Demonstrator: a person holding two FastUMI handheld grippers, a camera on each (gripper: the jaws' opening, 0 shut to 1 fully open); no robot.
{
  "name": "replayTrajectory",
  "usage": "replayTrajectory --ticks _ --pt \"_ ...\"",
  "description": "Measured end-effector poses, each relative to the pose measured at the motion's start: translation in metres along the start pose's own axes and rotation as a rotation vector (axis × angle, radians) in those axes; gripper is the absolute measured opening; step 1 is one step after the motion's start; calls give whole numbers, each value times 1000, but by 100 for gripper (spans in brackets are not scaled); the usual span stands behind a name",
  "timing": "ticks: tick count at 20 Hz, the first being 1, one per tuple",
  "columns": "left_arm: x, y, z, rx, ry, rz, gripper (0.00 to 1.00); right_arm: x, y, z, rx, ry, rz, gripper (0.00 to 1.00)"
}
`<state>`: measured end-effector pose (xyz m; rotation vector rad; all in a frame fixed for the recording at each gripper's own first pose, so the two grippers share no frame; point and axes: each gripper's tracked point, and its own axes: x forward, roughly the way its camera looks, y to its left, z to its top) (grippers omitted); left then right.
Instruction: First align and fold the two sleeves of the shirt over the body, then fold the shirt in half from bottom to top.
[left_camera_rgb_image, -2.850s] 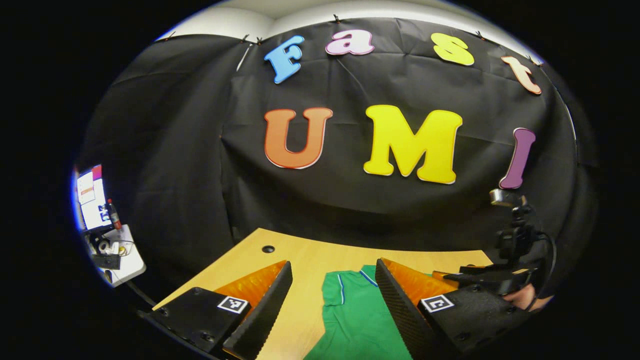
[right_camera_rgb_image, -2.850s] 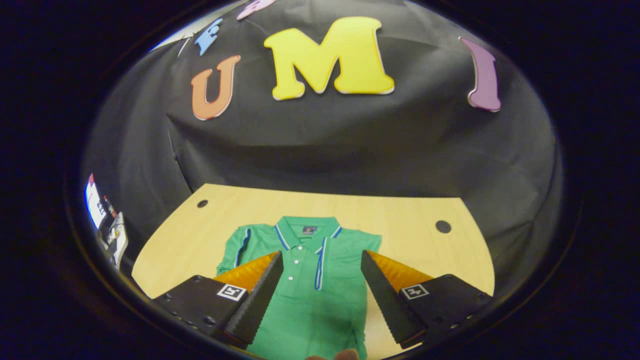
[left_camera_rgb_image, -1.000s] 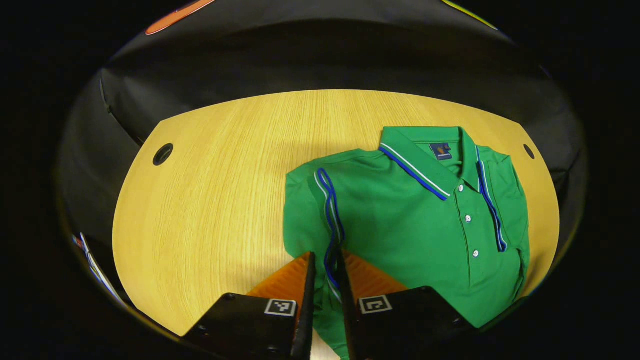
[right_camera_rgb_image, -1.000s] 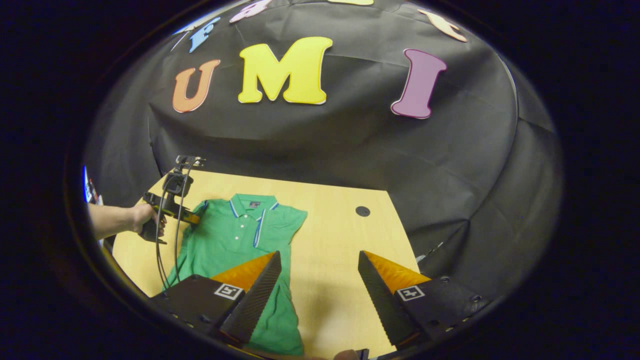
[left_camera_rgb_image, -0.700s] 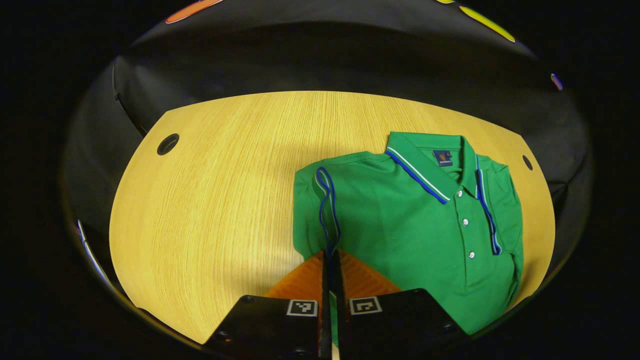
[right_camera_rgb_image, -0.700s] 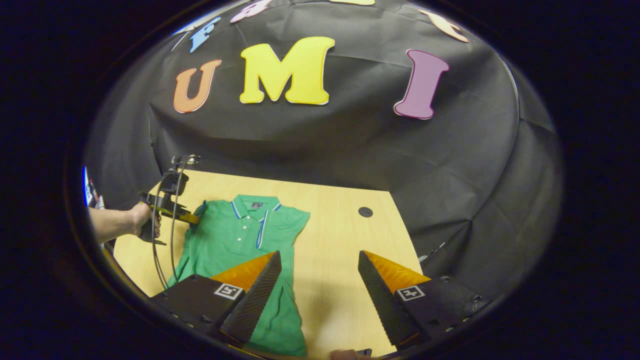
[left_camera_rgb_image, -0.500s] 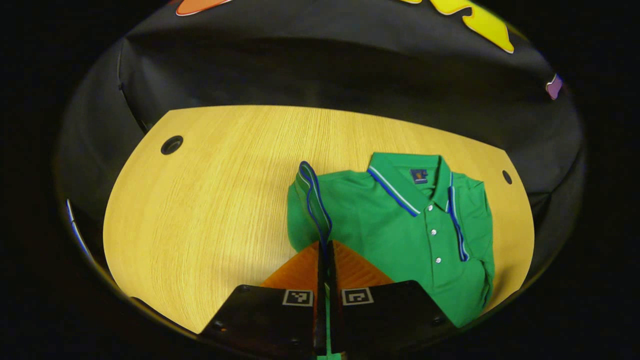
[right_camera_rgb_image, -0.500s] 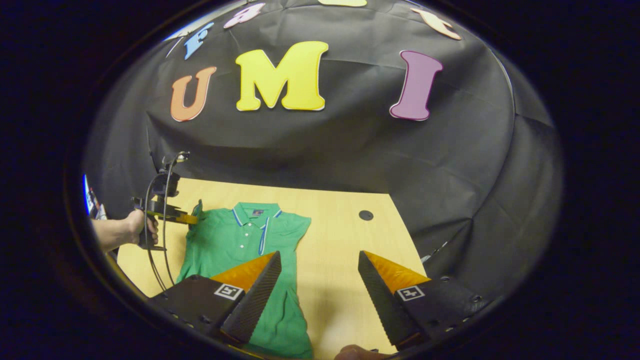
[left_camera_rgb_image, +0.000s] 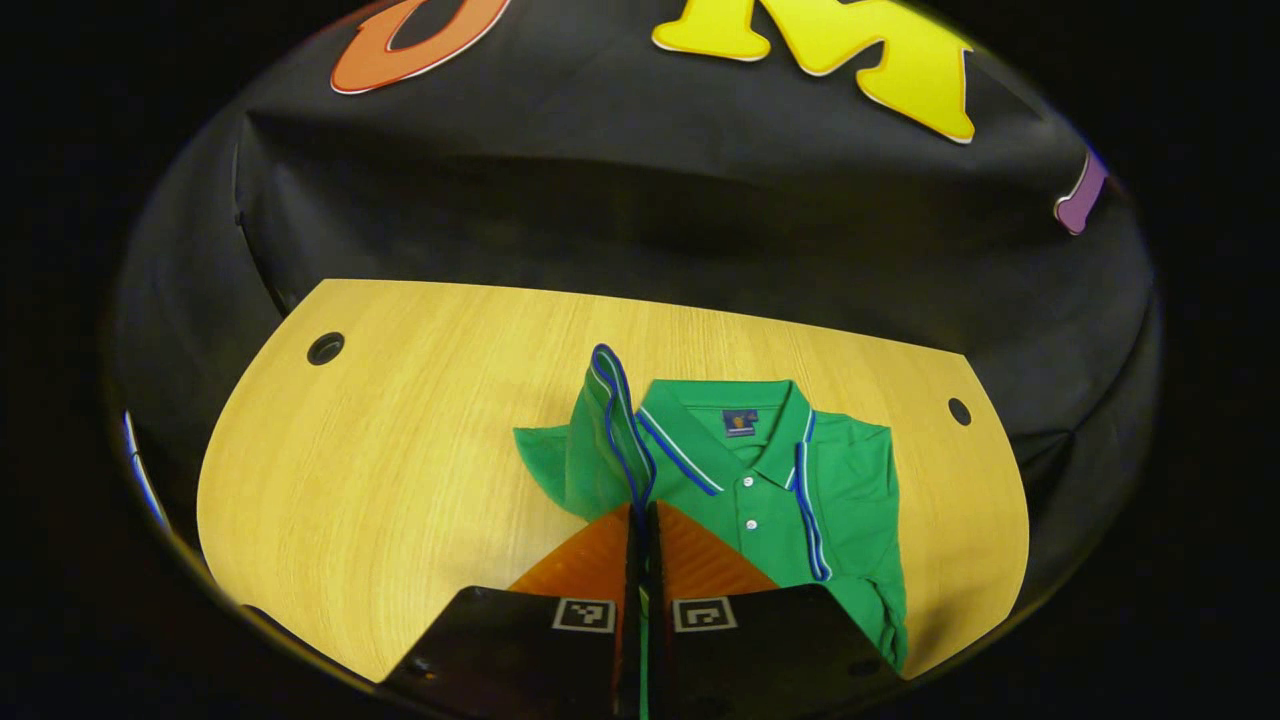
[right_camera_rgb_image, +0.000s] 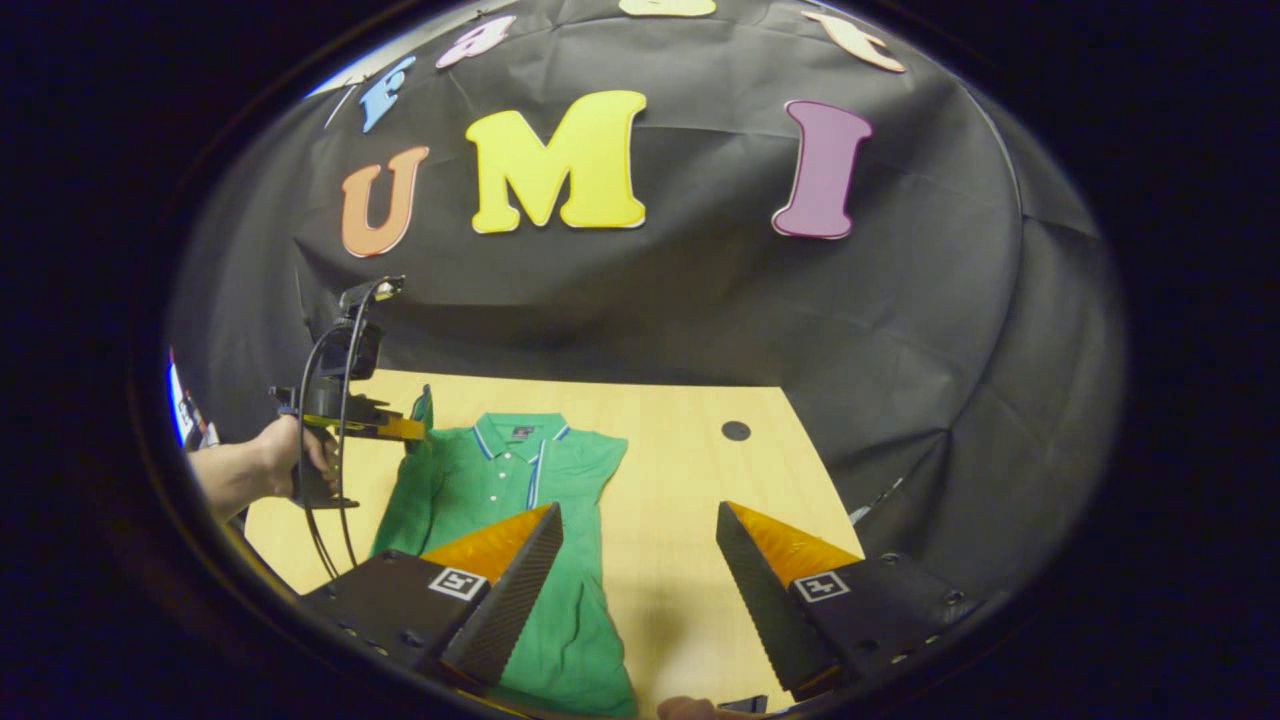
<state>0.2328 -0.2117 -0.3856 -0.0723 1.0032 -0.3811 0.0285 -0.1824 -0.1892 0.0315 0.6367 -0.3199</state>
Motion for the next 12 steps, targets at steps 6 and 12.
replayTrajectory --ticks 6,12 --pt "15 -60 -6 37 16 -45 10 -9 -36 -7 42 -6 -56 95" --pt "-13 -64 6 16 -65 -40 42 -10 -40 5 64 -44 -31 95"
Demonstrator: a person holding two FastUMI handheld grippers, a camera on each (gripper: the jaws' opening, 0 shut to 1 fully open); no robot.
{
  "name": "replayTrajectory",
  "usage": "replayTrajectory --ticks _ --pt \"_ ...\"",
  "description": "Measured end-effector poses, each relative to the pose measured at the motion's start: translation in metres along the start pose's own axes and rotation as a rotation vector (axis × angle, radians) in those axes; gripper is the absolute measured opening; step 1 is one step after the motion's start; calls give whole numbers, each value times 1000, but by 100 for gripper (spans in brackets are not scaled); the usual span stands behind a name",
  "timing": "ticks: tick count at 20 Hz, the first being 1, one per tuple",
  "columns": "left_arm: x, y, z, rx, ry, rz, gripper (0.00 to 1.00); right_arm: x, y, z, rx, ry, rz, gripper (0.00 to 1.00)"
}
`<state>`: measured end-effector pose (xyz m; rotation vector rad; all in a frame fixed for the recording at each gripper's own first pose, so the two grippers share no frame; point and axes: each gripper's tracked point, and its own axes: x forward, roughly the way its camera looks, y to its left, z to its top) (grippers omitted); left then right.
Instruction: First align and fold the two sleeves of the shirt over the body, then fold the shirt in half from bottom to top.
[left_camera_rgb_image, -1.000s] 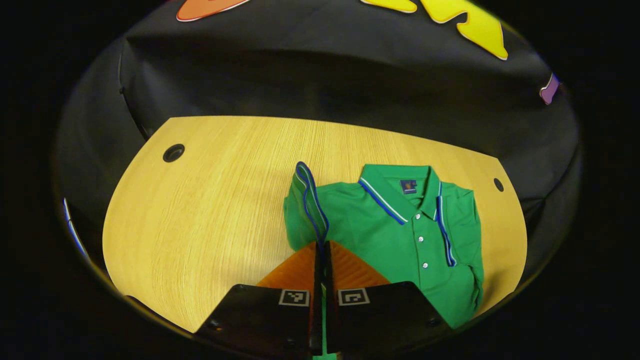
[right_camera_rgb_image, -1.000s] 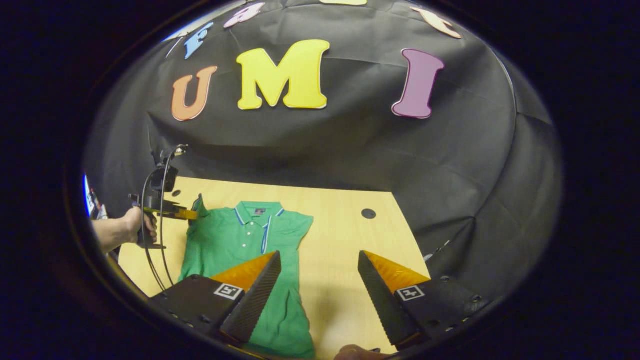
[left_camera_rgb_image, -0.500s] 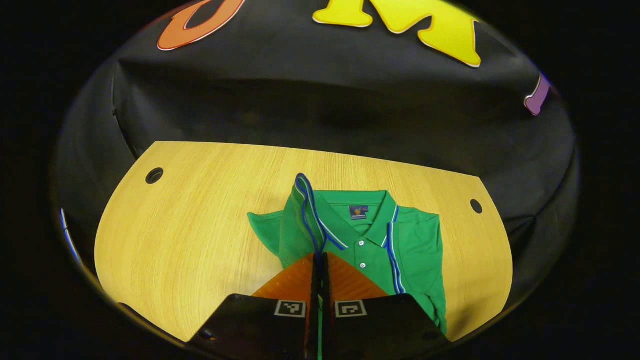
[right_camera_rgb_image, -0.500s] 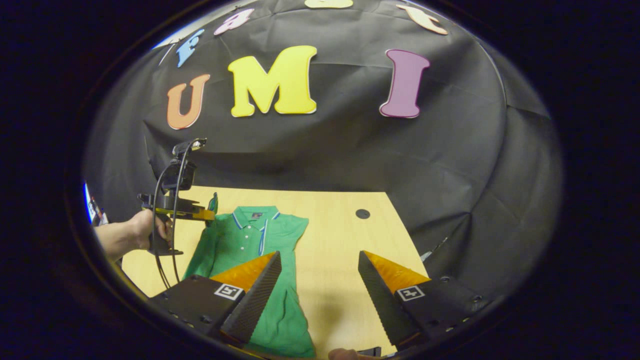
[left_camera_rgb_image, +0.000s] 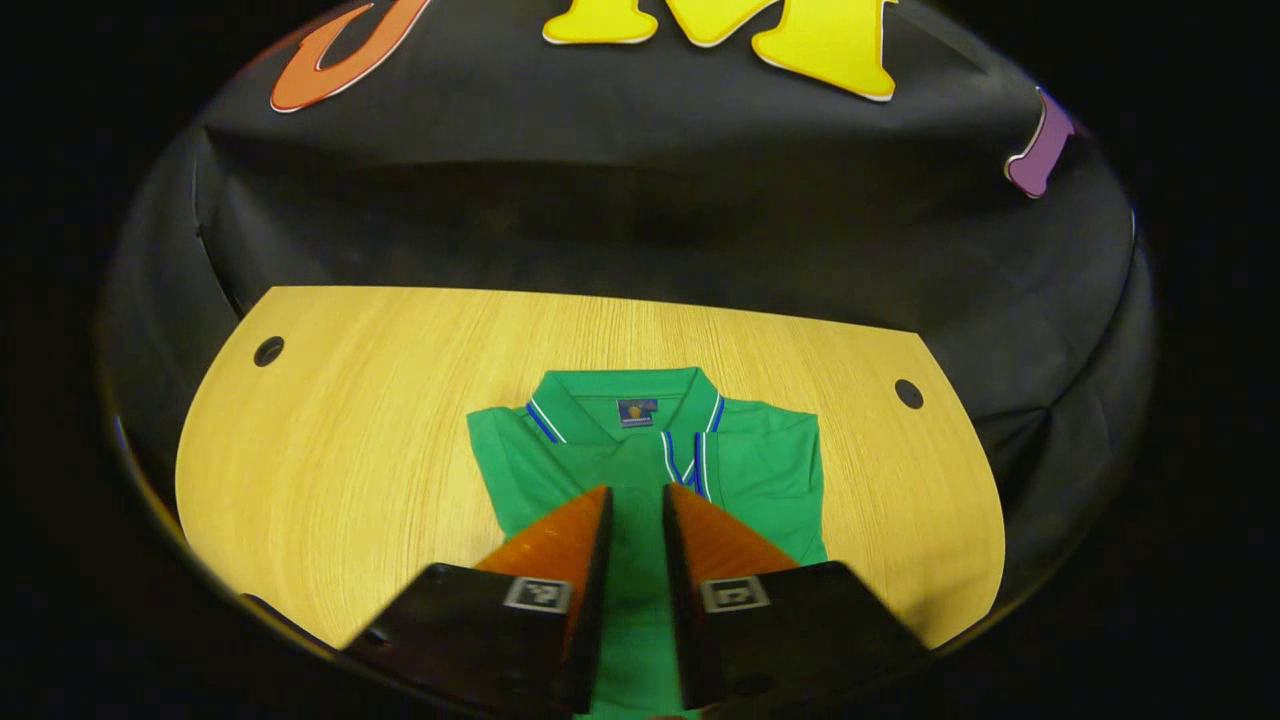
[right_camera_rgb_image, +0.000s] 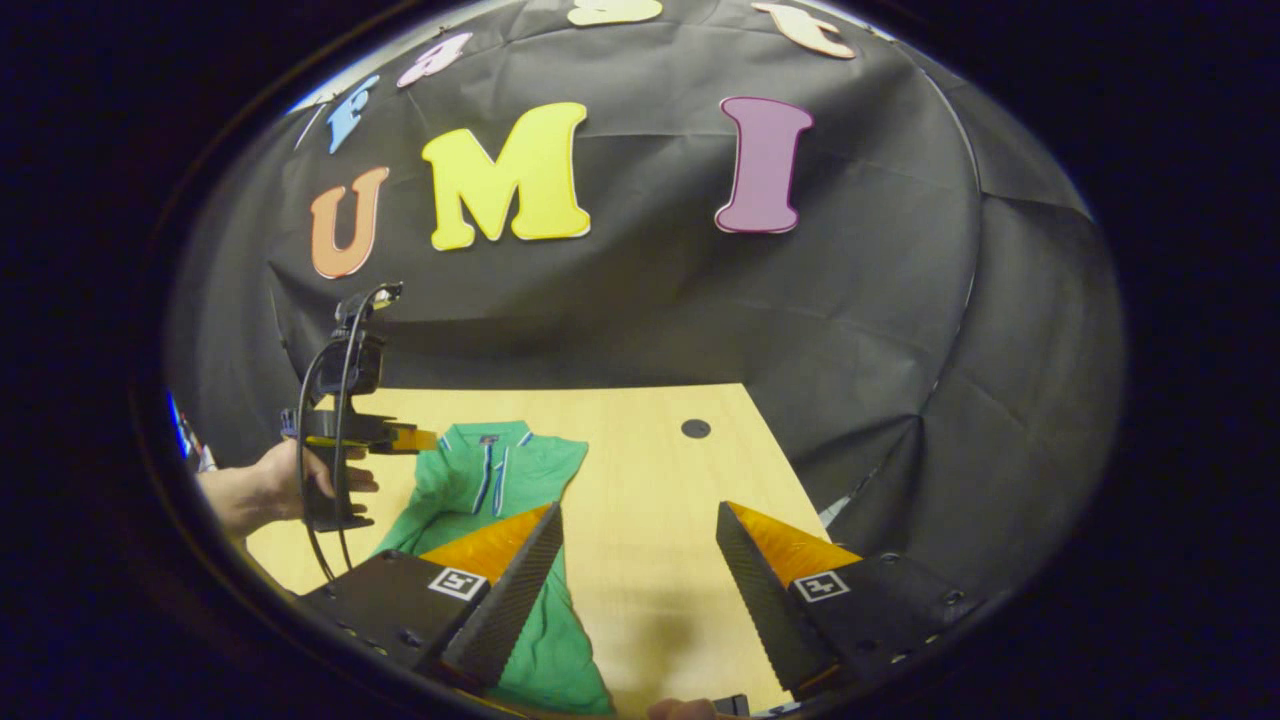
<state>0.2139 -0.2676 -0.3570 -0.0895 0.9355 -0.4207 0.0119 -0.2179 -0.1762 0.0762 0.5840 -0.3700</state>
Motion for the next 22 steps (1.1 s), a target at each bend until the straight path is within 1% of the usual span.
replayTrajectory --ticks 3,5,8,11,14,16,19,21,22 --pt "-32 11 15 -23 -82 37 100 0 14 9 -13 -43 52 96" --pt "-60 16 22 -34 -138 60 100 -4 26 12 -27 -60 94 96" --pt "-115 20 22 -60 -217 58 100 -15 49 14 -61 -94 153 95" --pt "-174 29 13 -36 -311 60 100 -34 72 5 -100 -116 202 95" --pt "-236 43 -21 -10 -377 64 100 -56 90 -17 -130 -111 234 96" --pt "-267 49 -51 14 -386 65 100 -73 100 -35 -138 -110 250 95" --pt "-296 63 -92 30 -379 55 100 -85 103 -76 -146 -57 228 95" --pt "-307 71 -116 43 -363 53 100 -94 101 -98 -146 -25 217 95" --pt "-308 74 -135 37 -336 43 100 -96 98 -109 -152 -10 207 94"
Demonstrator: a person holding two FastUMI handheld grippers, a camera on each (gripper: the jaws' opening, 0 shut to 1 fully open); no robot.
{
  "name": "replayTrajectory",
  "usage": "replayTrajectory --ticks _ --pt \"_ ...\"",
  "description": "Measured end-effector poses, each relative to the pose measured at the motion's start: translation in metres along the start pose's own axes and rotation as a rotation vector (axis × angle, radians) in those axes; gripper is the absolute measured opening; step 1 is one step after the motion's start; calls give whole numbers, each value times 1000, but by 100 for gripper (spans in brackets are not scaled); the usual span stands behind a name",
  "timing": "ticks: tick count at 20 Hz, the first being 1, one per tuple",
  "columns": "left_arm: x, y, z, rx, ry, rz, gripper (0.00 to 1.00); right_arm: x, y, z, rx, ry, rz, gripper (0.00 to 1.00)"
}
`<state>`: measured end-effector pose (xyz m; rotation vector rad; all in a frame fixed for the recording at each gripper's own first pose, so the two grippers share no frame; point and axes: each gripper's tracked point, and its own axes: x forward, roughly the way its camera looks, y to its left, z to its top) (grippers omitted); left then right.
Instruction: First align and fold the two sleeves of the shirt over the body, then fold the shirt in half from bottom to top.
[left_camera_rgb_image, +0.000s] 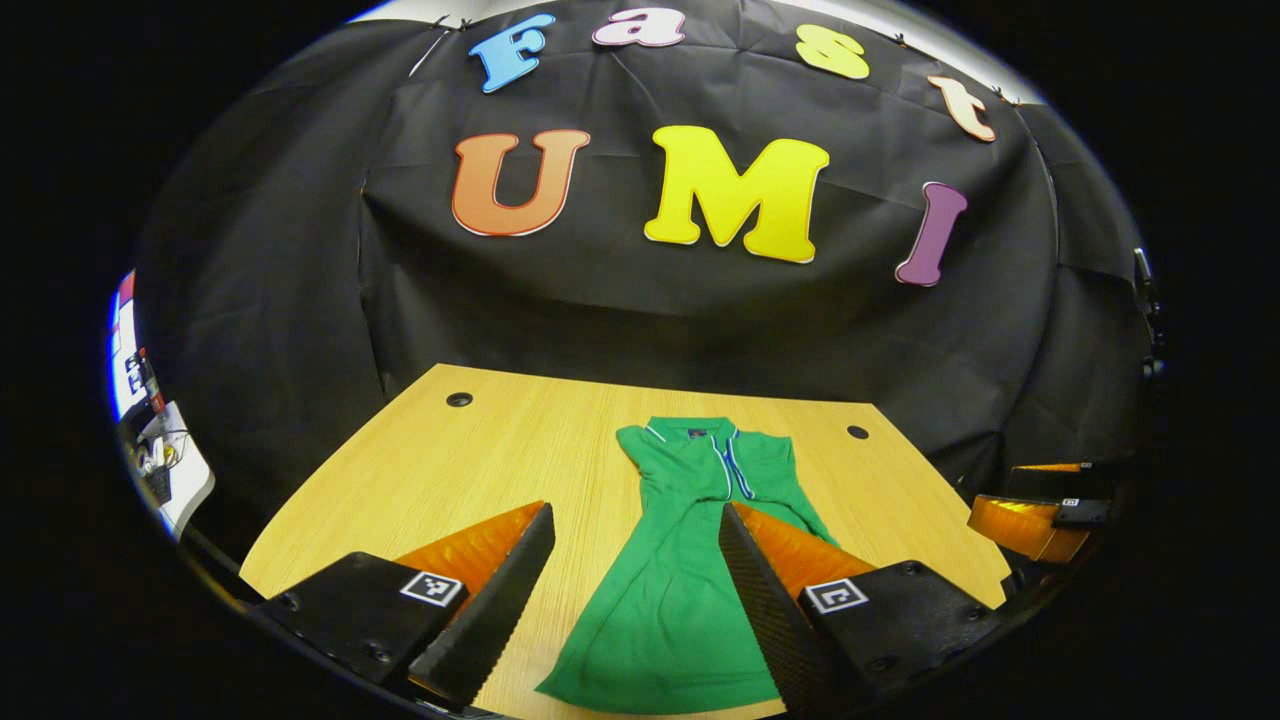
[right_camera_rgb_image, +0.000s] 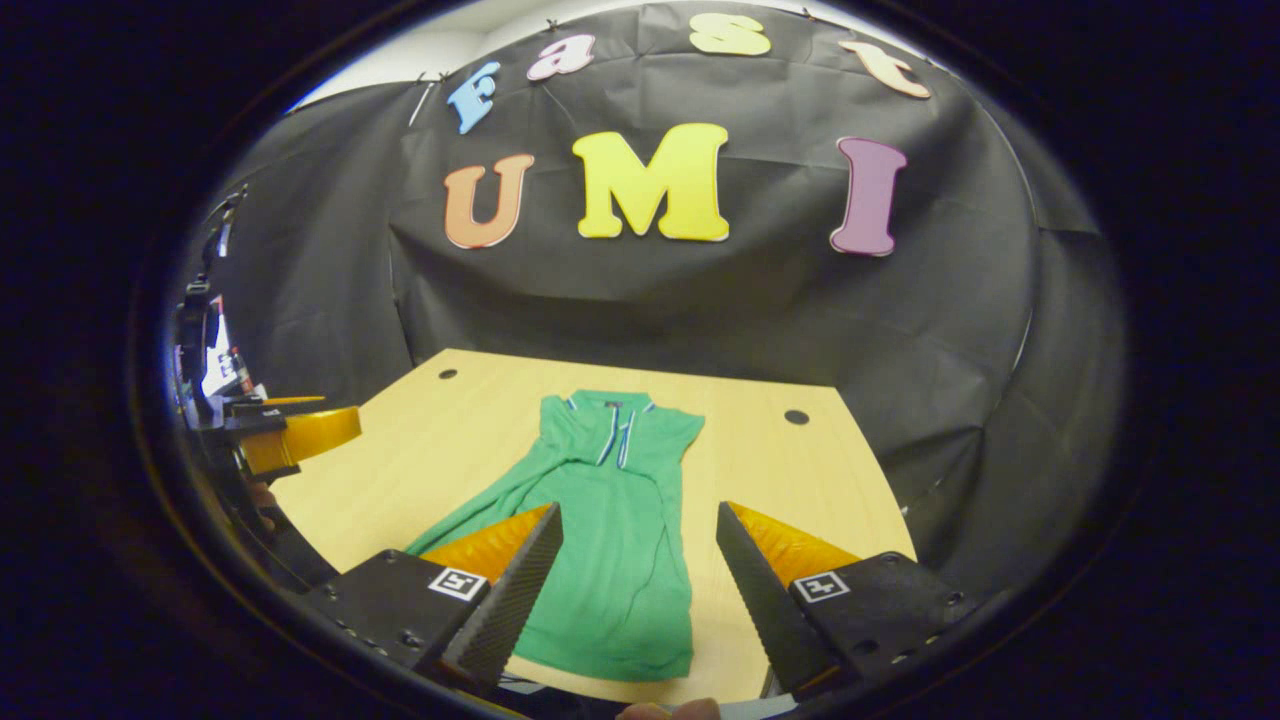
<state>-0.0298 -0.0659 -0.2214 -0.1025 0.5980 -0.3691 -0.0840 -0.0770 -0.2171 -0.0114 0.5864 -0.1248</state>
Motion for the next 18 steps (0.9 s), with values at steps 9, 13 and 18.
replayTrajectory --ticks 9,13,18 --pt "-9 34 -162 -34 331 -14 100 16 -29 -112 31 237 -53 95" --pt "-7 42 -209 -33 472 -9 100 23 -29 -156 31 348 -39 96" --pt "-1 46 -228 12 533 -20 100 37 -33 -191 30 453 -34 96"
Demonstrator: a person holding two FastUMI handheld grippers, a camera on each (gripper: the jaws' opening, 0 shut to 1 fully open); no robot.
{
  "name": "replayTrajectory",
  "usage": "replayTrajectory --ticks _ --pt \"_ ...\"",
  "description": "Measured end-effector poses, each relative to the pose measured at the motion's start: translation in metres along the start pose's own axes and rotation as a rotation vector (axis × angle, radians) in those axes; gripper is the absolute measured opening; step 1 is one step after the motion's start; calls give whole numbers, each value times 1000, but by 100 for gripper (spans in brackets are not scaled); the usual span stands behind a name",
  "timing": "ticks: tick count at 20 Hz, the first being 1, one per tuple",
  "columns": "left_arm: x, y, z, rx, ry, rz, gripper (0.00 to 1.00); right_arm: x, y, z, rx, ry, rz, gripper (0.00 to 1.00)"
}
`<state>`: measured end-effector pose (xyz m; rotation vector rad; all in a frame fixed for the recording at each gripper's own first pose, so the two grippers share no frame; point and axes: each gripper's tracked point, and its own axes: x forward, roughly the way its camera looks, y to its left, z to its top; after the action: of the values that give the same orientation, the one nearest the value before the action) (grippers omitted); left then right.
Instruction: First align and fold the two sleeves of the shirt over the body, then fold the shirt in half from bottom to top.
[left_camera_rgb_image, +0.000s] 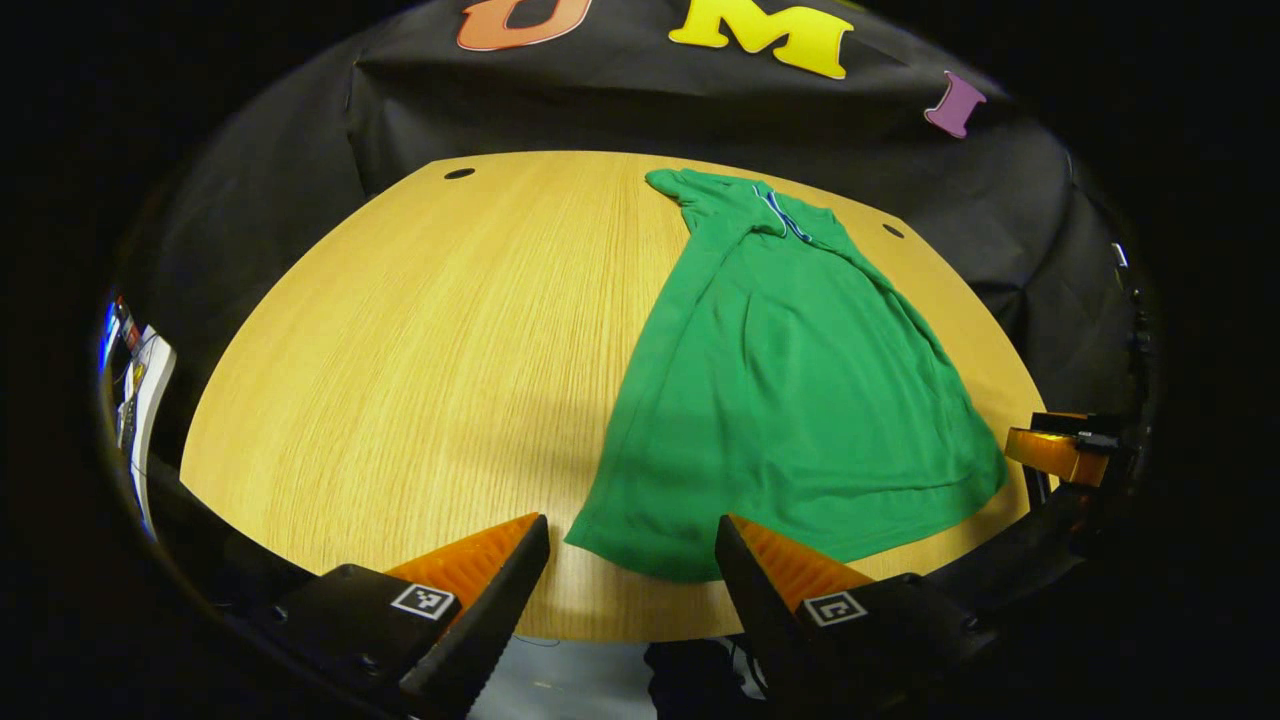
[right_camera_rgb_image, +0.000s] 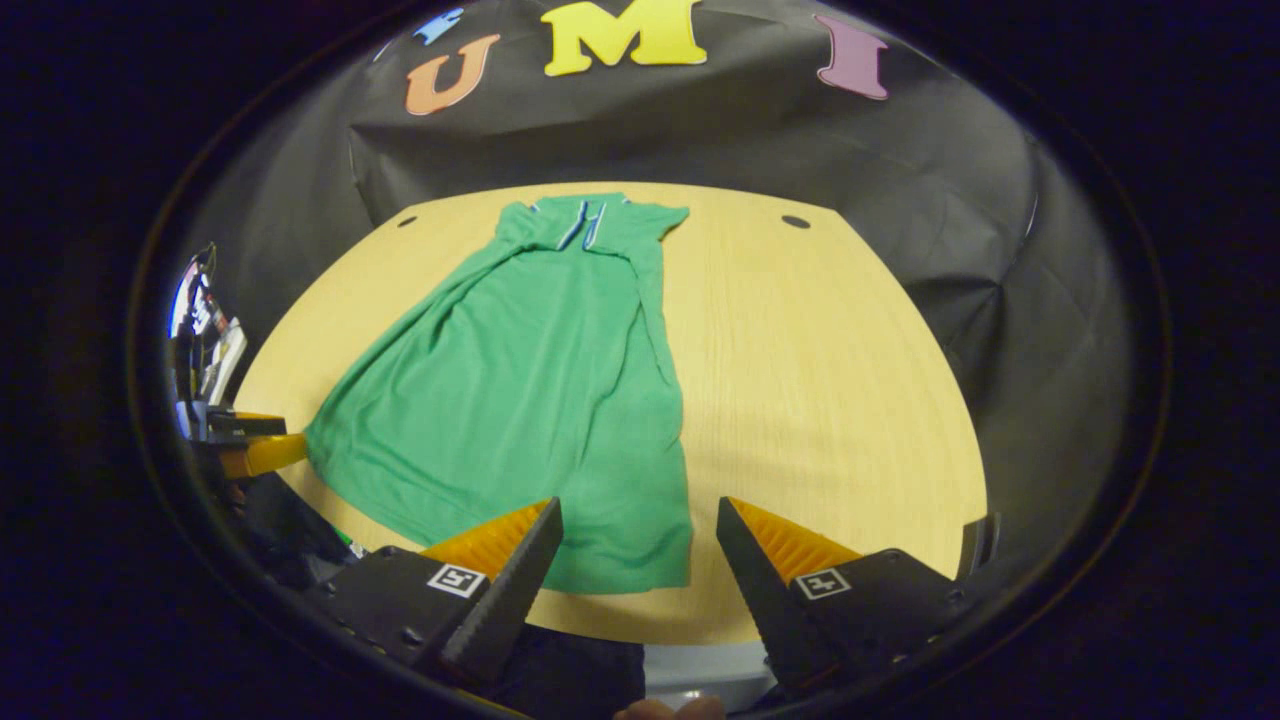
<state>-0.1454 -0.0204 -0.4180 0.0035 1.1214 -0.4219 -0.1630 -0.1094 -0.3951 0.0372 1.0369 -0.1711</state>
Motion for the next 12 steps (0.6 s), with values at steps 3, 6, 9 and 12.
replayTrajectory --ticks 3,6,9,12 --pt "8 -2 1 17 8 1 100 14 -3 -4 -3 26 -5 96" --pt "10 -14 -2 22 38 6 100 23 -5 -14 -14 61 -14 96" --pt "7 -34 -4 19 70 8 100 30 -5 -25 -27 96 -21 96" --pt "3 -46 7 58 74 23 100 29 0 -28 -22 107 6 94"
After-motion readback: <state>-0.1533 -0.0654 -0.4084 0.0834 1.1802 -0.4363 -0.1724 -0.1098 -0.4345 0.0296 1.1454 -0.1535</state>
